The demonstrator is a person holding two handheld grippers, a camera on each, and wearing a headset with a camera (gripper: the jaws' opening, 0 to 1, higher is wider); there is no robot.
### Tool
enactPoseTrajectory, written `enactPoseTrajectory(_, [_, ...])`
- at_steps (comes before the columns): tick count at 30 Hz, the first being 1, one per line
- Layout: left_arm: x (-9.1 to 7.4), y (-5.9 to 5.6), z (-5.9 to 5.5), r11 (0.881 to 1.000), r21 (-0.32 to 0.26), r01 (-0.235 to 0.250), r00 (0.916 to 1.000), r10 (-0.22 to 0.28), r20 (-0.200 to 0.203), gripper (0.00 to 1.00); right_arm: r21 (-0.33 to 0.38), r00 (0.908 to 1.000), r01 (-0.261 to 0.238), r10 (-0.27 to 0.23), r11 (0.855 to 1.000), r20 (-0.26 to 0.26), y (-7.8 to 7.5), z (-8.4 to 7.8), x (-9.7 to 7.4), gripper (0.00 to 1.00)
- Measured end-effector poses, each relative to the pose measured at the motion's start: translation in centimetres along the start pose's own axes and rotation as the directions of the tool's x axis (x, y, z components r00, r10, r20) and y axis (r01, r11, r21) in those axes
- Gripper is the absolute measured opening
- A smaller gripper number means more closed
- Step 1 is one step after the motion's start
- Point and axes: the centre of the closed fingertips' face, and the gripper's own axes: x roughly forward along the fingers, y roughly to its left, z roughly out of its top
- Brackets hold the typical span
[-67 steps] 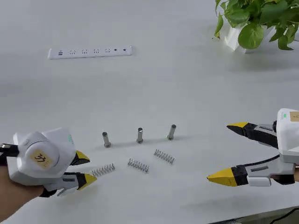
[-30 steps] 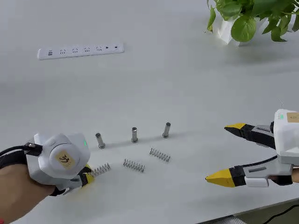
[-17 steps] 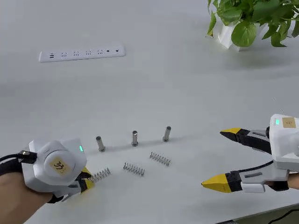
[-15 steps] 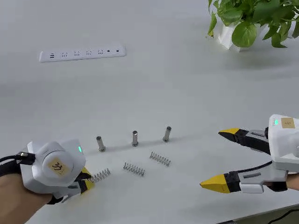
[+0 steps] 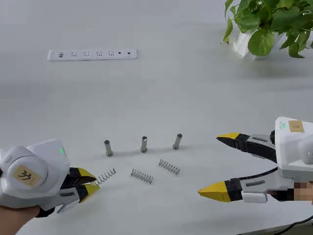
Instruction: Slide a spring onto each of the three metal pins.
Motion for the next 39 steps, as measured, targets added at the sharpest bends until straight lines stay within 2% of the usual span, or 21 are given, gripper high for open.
enactPoseTrajectory(2, [-0.4,-0.6,1.1,1.0,-0.006,0.014,0.9983,-0.014,0.056,0.07,-0.005,0.9998,-0.015,0.015,1.0,0.013,0.6,0.9,0.5,0.79])
enactPoseTrajectory(4, [-0.9,-0.8,1.9,1.0,-0.021,0.003,0.9959,-0.001,0.09,0.07,-0.013,0.9987,-0.039,0.04,0.999,0.032,1.6,2.1,1.2,0.76])
enactPoseTrajectory(5, [-1.2,-1.2,2.8,1.0,-0.023,0.013,0.991,-0.01,0.134,0.07,-0.012,0.9978,-0.052,0.052,0.999,0.042,2.1,2.8,1.6,0.73])
enactPoseTrajectory(8, [-1.6,-1.8,4.1,0.999,-0.047,0.026,0.9812,-0.016,0.193,0.07,-0.019,0.9934,-0.086,0.087,0.996,0.075,3.1,4.5,2.6,0.67])
enactPoseTrajectory(10, [-1.9,-2.3,4.8,0.998,-0.053,0.032,0.9748,-0.02,0.222,0.07,-0.012,0.9886,-0.115,0.116,0.993,0.097,3.9,5.8,3.3,0.63])
enactPoseTrajectory(12, [-2.0,-2.5,5.1,0.998,-0.045,0.034,0.9718,-0.022,0.235,0.07,-0.015,0.9841,-0.133,0.134,0.991,0.117,4.5,6.7,3.8,0.59])
enactPoseTrajectory(14, [-2.1,-2.8,5.6,0.999,-0.04,0.034,0.9677,-0.023,0.251,0.07,0.001,0.9745,-0.172,0.17,0.985,0.147,5.5,7.9,4.4,0.55])
enactPoseTrajectory(15, [-2.3,-3.0,6.0,0.998,-0.039,0.043,0.962,-0.031,0.271,0.07,0.005,0.9721,-0.181,0.178,0.983,0.153,5.8,8.3,4.8,0.53])
enactPoseTrajectory(20, [-2.9,-3.3,7.3,0.997,-0.054,0.055,0.9425,-0.034,0.332,0.07,0.016,0.965,-0.214,0.209,0.977,0.159,6.8,9.0,6.1,0.42])
enactPoseTrajectory(24, [-3.1,-3.5,7.9,0.996,-0.06,0.063,0.9329,-0.038,0.358,0.07,0.061,0.9544,-0.248,0.232,0.967,0.187,7.4,9.6,6.5,0.36])
enactPoseTrajectory(30, [-3.1,-3.9,8.4,0.995,-0.058,0.076,0.9227,-0.048,0.382,0.07,0.082,0.9463,-0.271,0.249,0.959,0.205,7.8,10.1,6.7,0.25])
enactPoseTrajectory(39, [-3.0,-4.2,8.9,0.994,-0.06,0.089,0.9137,-0.058,0.402,0.07,0.088,0.9421,-0.289,0.266,0.953,0.204,8.3,10.1,6.8,0.16])
